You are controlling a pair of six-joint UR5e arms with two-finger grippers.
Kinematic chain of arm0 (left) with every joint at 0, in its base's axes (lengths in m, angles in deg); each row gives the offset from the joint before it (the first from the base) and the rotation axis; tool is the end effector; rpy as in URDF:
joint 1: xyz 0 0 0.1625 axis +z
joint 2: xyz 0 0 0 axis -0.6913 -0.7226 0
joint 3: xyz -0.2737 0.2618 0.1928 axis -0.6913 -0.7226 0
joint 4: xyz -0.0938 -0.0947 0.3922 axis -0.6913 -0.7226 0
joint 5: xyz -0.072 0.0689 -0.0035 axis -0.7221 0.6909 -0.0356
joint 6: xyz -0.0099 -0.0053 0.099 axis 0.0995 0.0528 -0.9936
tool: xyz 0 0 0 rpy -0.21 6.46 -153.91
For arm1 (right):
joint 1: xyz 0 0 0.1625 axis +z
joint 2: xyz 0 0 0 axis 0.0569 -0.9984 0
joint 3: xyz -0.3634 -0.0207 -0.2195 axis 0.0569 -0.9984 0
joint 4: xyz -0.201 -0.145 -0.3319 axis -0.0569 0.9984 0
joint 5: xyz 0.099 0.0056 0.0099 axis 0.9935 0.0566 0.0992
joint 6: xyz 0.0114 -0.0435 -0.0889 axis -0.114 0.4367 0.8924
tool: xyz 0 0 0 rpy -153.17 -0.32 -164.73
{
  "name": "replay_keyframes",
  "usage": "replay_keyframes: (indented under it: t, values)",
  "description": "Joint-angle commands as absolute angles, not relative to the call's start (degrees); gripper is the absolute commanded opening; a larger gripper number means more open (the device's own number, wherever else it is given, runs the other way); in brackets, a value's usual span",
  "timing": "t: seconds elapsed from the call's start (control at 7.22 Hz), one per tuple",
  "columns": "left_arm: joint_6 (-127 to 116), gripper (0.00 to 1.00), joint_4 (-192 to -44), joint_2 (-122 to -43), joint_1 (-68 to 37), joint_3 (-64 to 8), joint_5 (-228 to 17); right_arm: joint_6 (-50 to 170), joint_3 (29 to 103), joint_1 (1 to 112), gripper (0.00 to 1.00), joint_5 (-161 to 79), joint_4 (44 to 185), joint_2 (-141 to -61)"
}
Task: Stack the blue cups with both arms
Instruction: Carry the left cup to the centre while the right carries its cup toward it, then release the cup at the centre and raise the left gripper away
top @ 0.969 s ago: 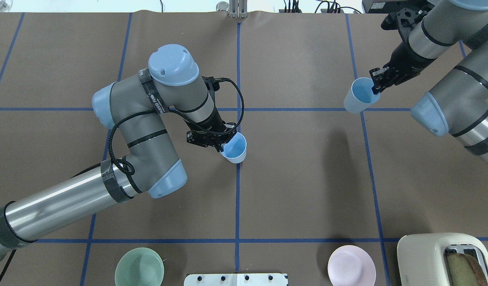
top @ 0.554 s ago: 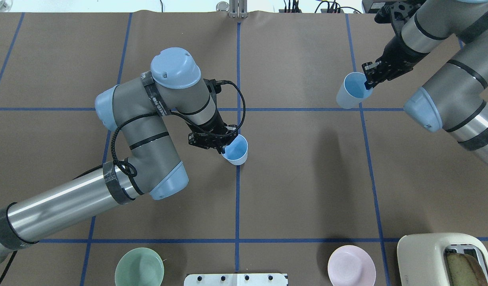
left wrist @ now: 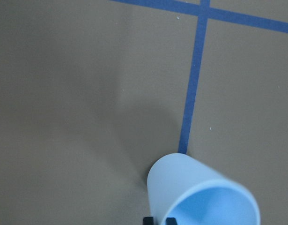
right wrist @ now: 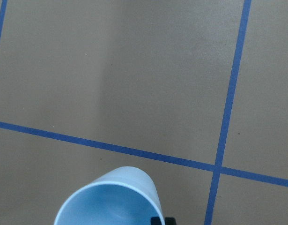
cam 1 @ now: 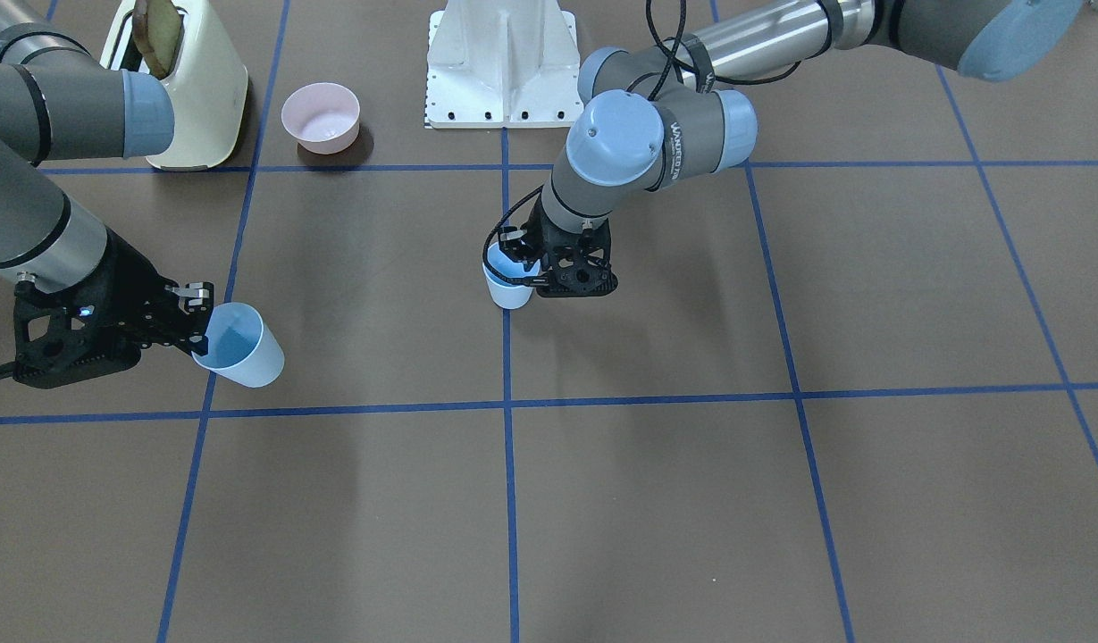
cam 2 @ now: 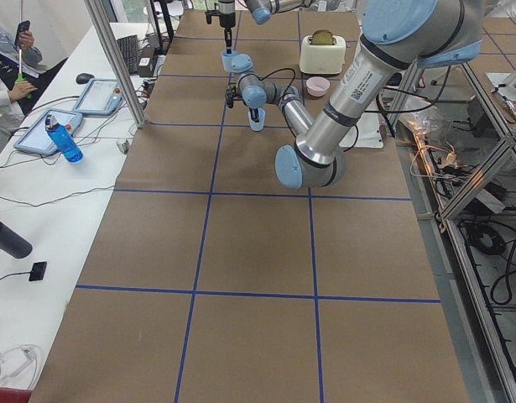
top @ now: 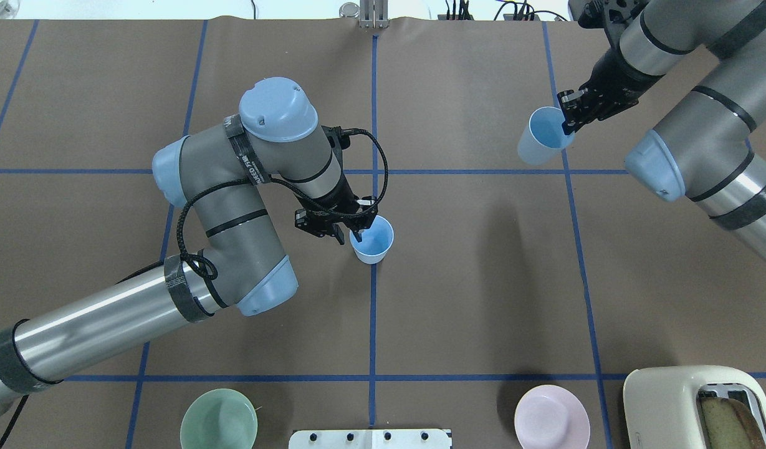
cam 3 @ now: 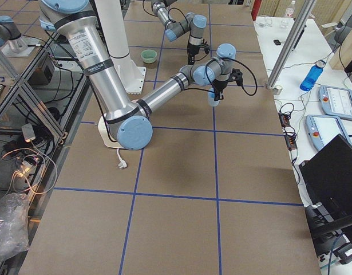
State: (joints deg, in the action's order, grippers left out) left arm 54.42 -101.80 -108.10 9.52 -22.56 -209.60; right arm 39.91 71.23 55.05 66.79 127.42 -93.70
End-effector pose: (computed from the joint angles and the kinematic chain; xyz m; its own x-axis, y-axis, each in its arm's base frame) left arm 0.5580 -0.4701 0.1835 0.5305 -0.1014 -0.8416 -0.0580 0.9861 -0.1555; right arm -0.2781 -0.5812 0.3161 0.6130 -0.1674 0.7722 0.0746 0.9852 0.1544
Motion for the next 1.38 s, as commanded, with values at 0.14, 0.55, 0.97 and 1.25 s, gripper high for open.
replay_keyframes:
  t: [0.14, 0.55, 0.97, 1.25]
  values:
    - [53.8, 0.87, -102.2, -107.9, 8.8, -24.0, -209.5, 34.7, 71.4, 53.7, 0.00, 67.6, 128.8, -89.5]
    - [45.8, 0.94, -98.8, -105.4, 3.9, -27.2, -211.9, 28.2, 72.4, 50.6, 0.00, 67.6, 129.0, -86.8]
    - [30.0, 0.97, -85.8, -100.4, -4.8, -35.0, -215.9, 22.9, 72.9, 44.8, 0.00, 64.8, 130.1, -82.8]
    - [22.0, 0.98, -84.8, -96.9, -9.3, -35.8, -216.1, 22.6, 72.9, 39.9, 0.00, 61.3, 134.7, -78.9]
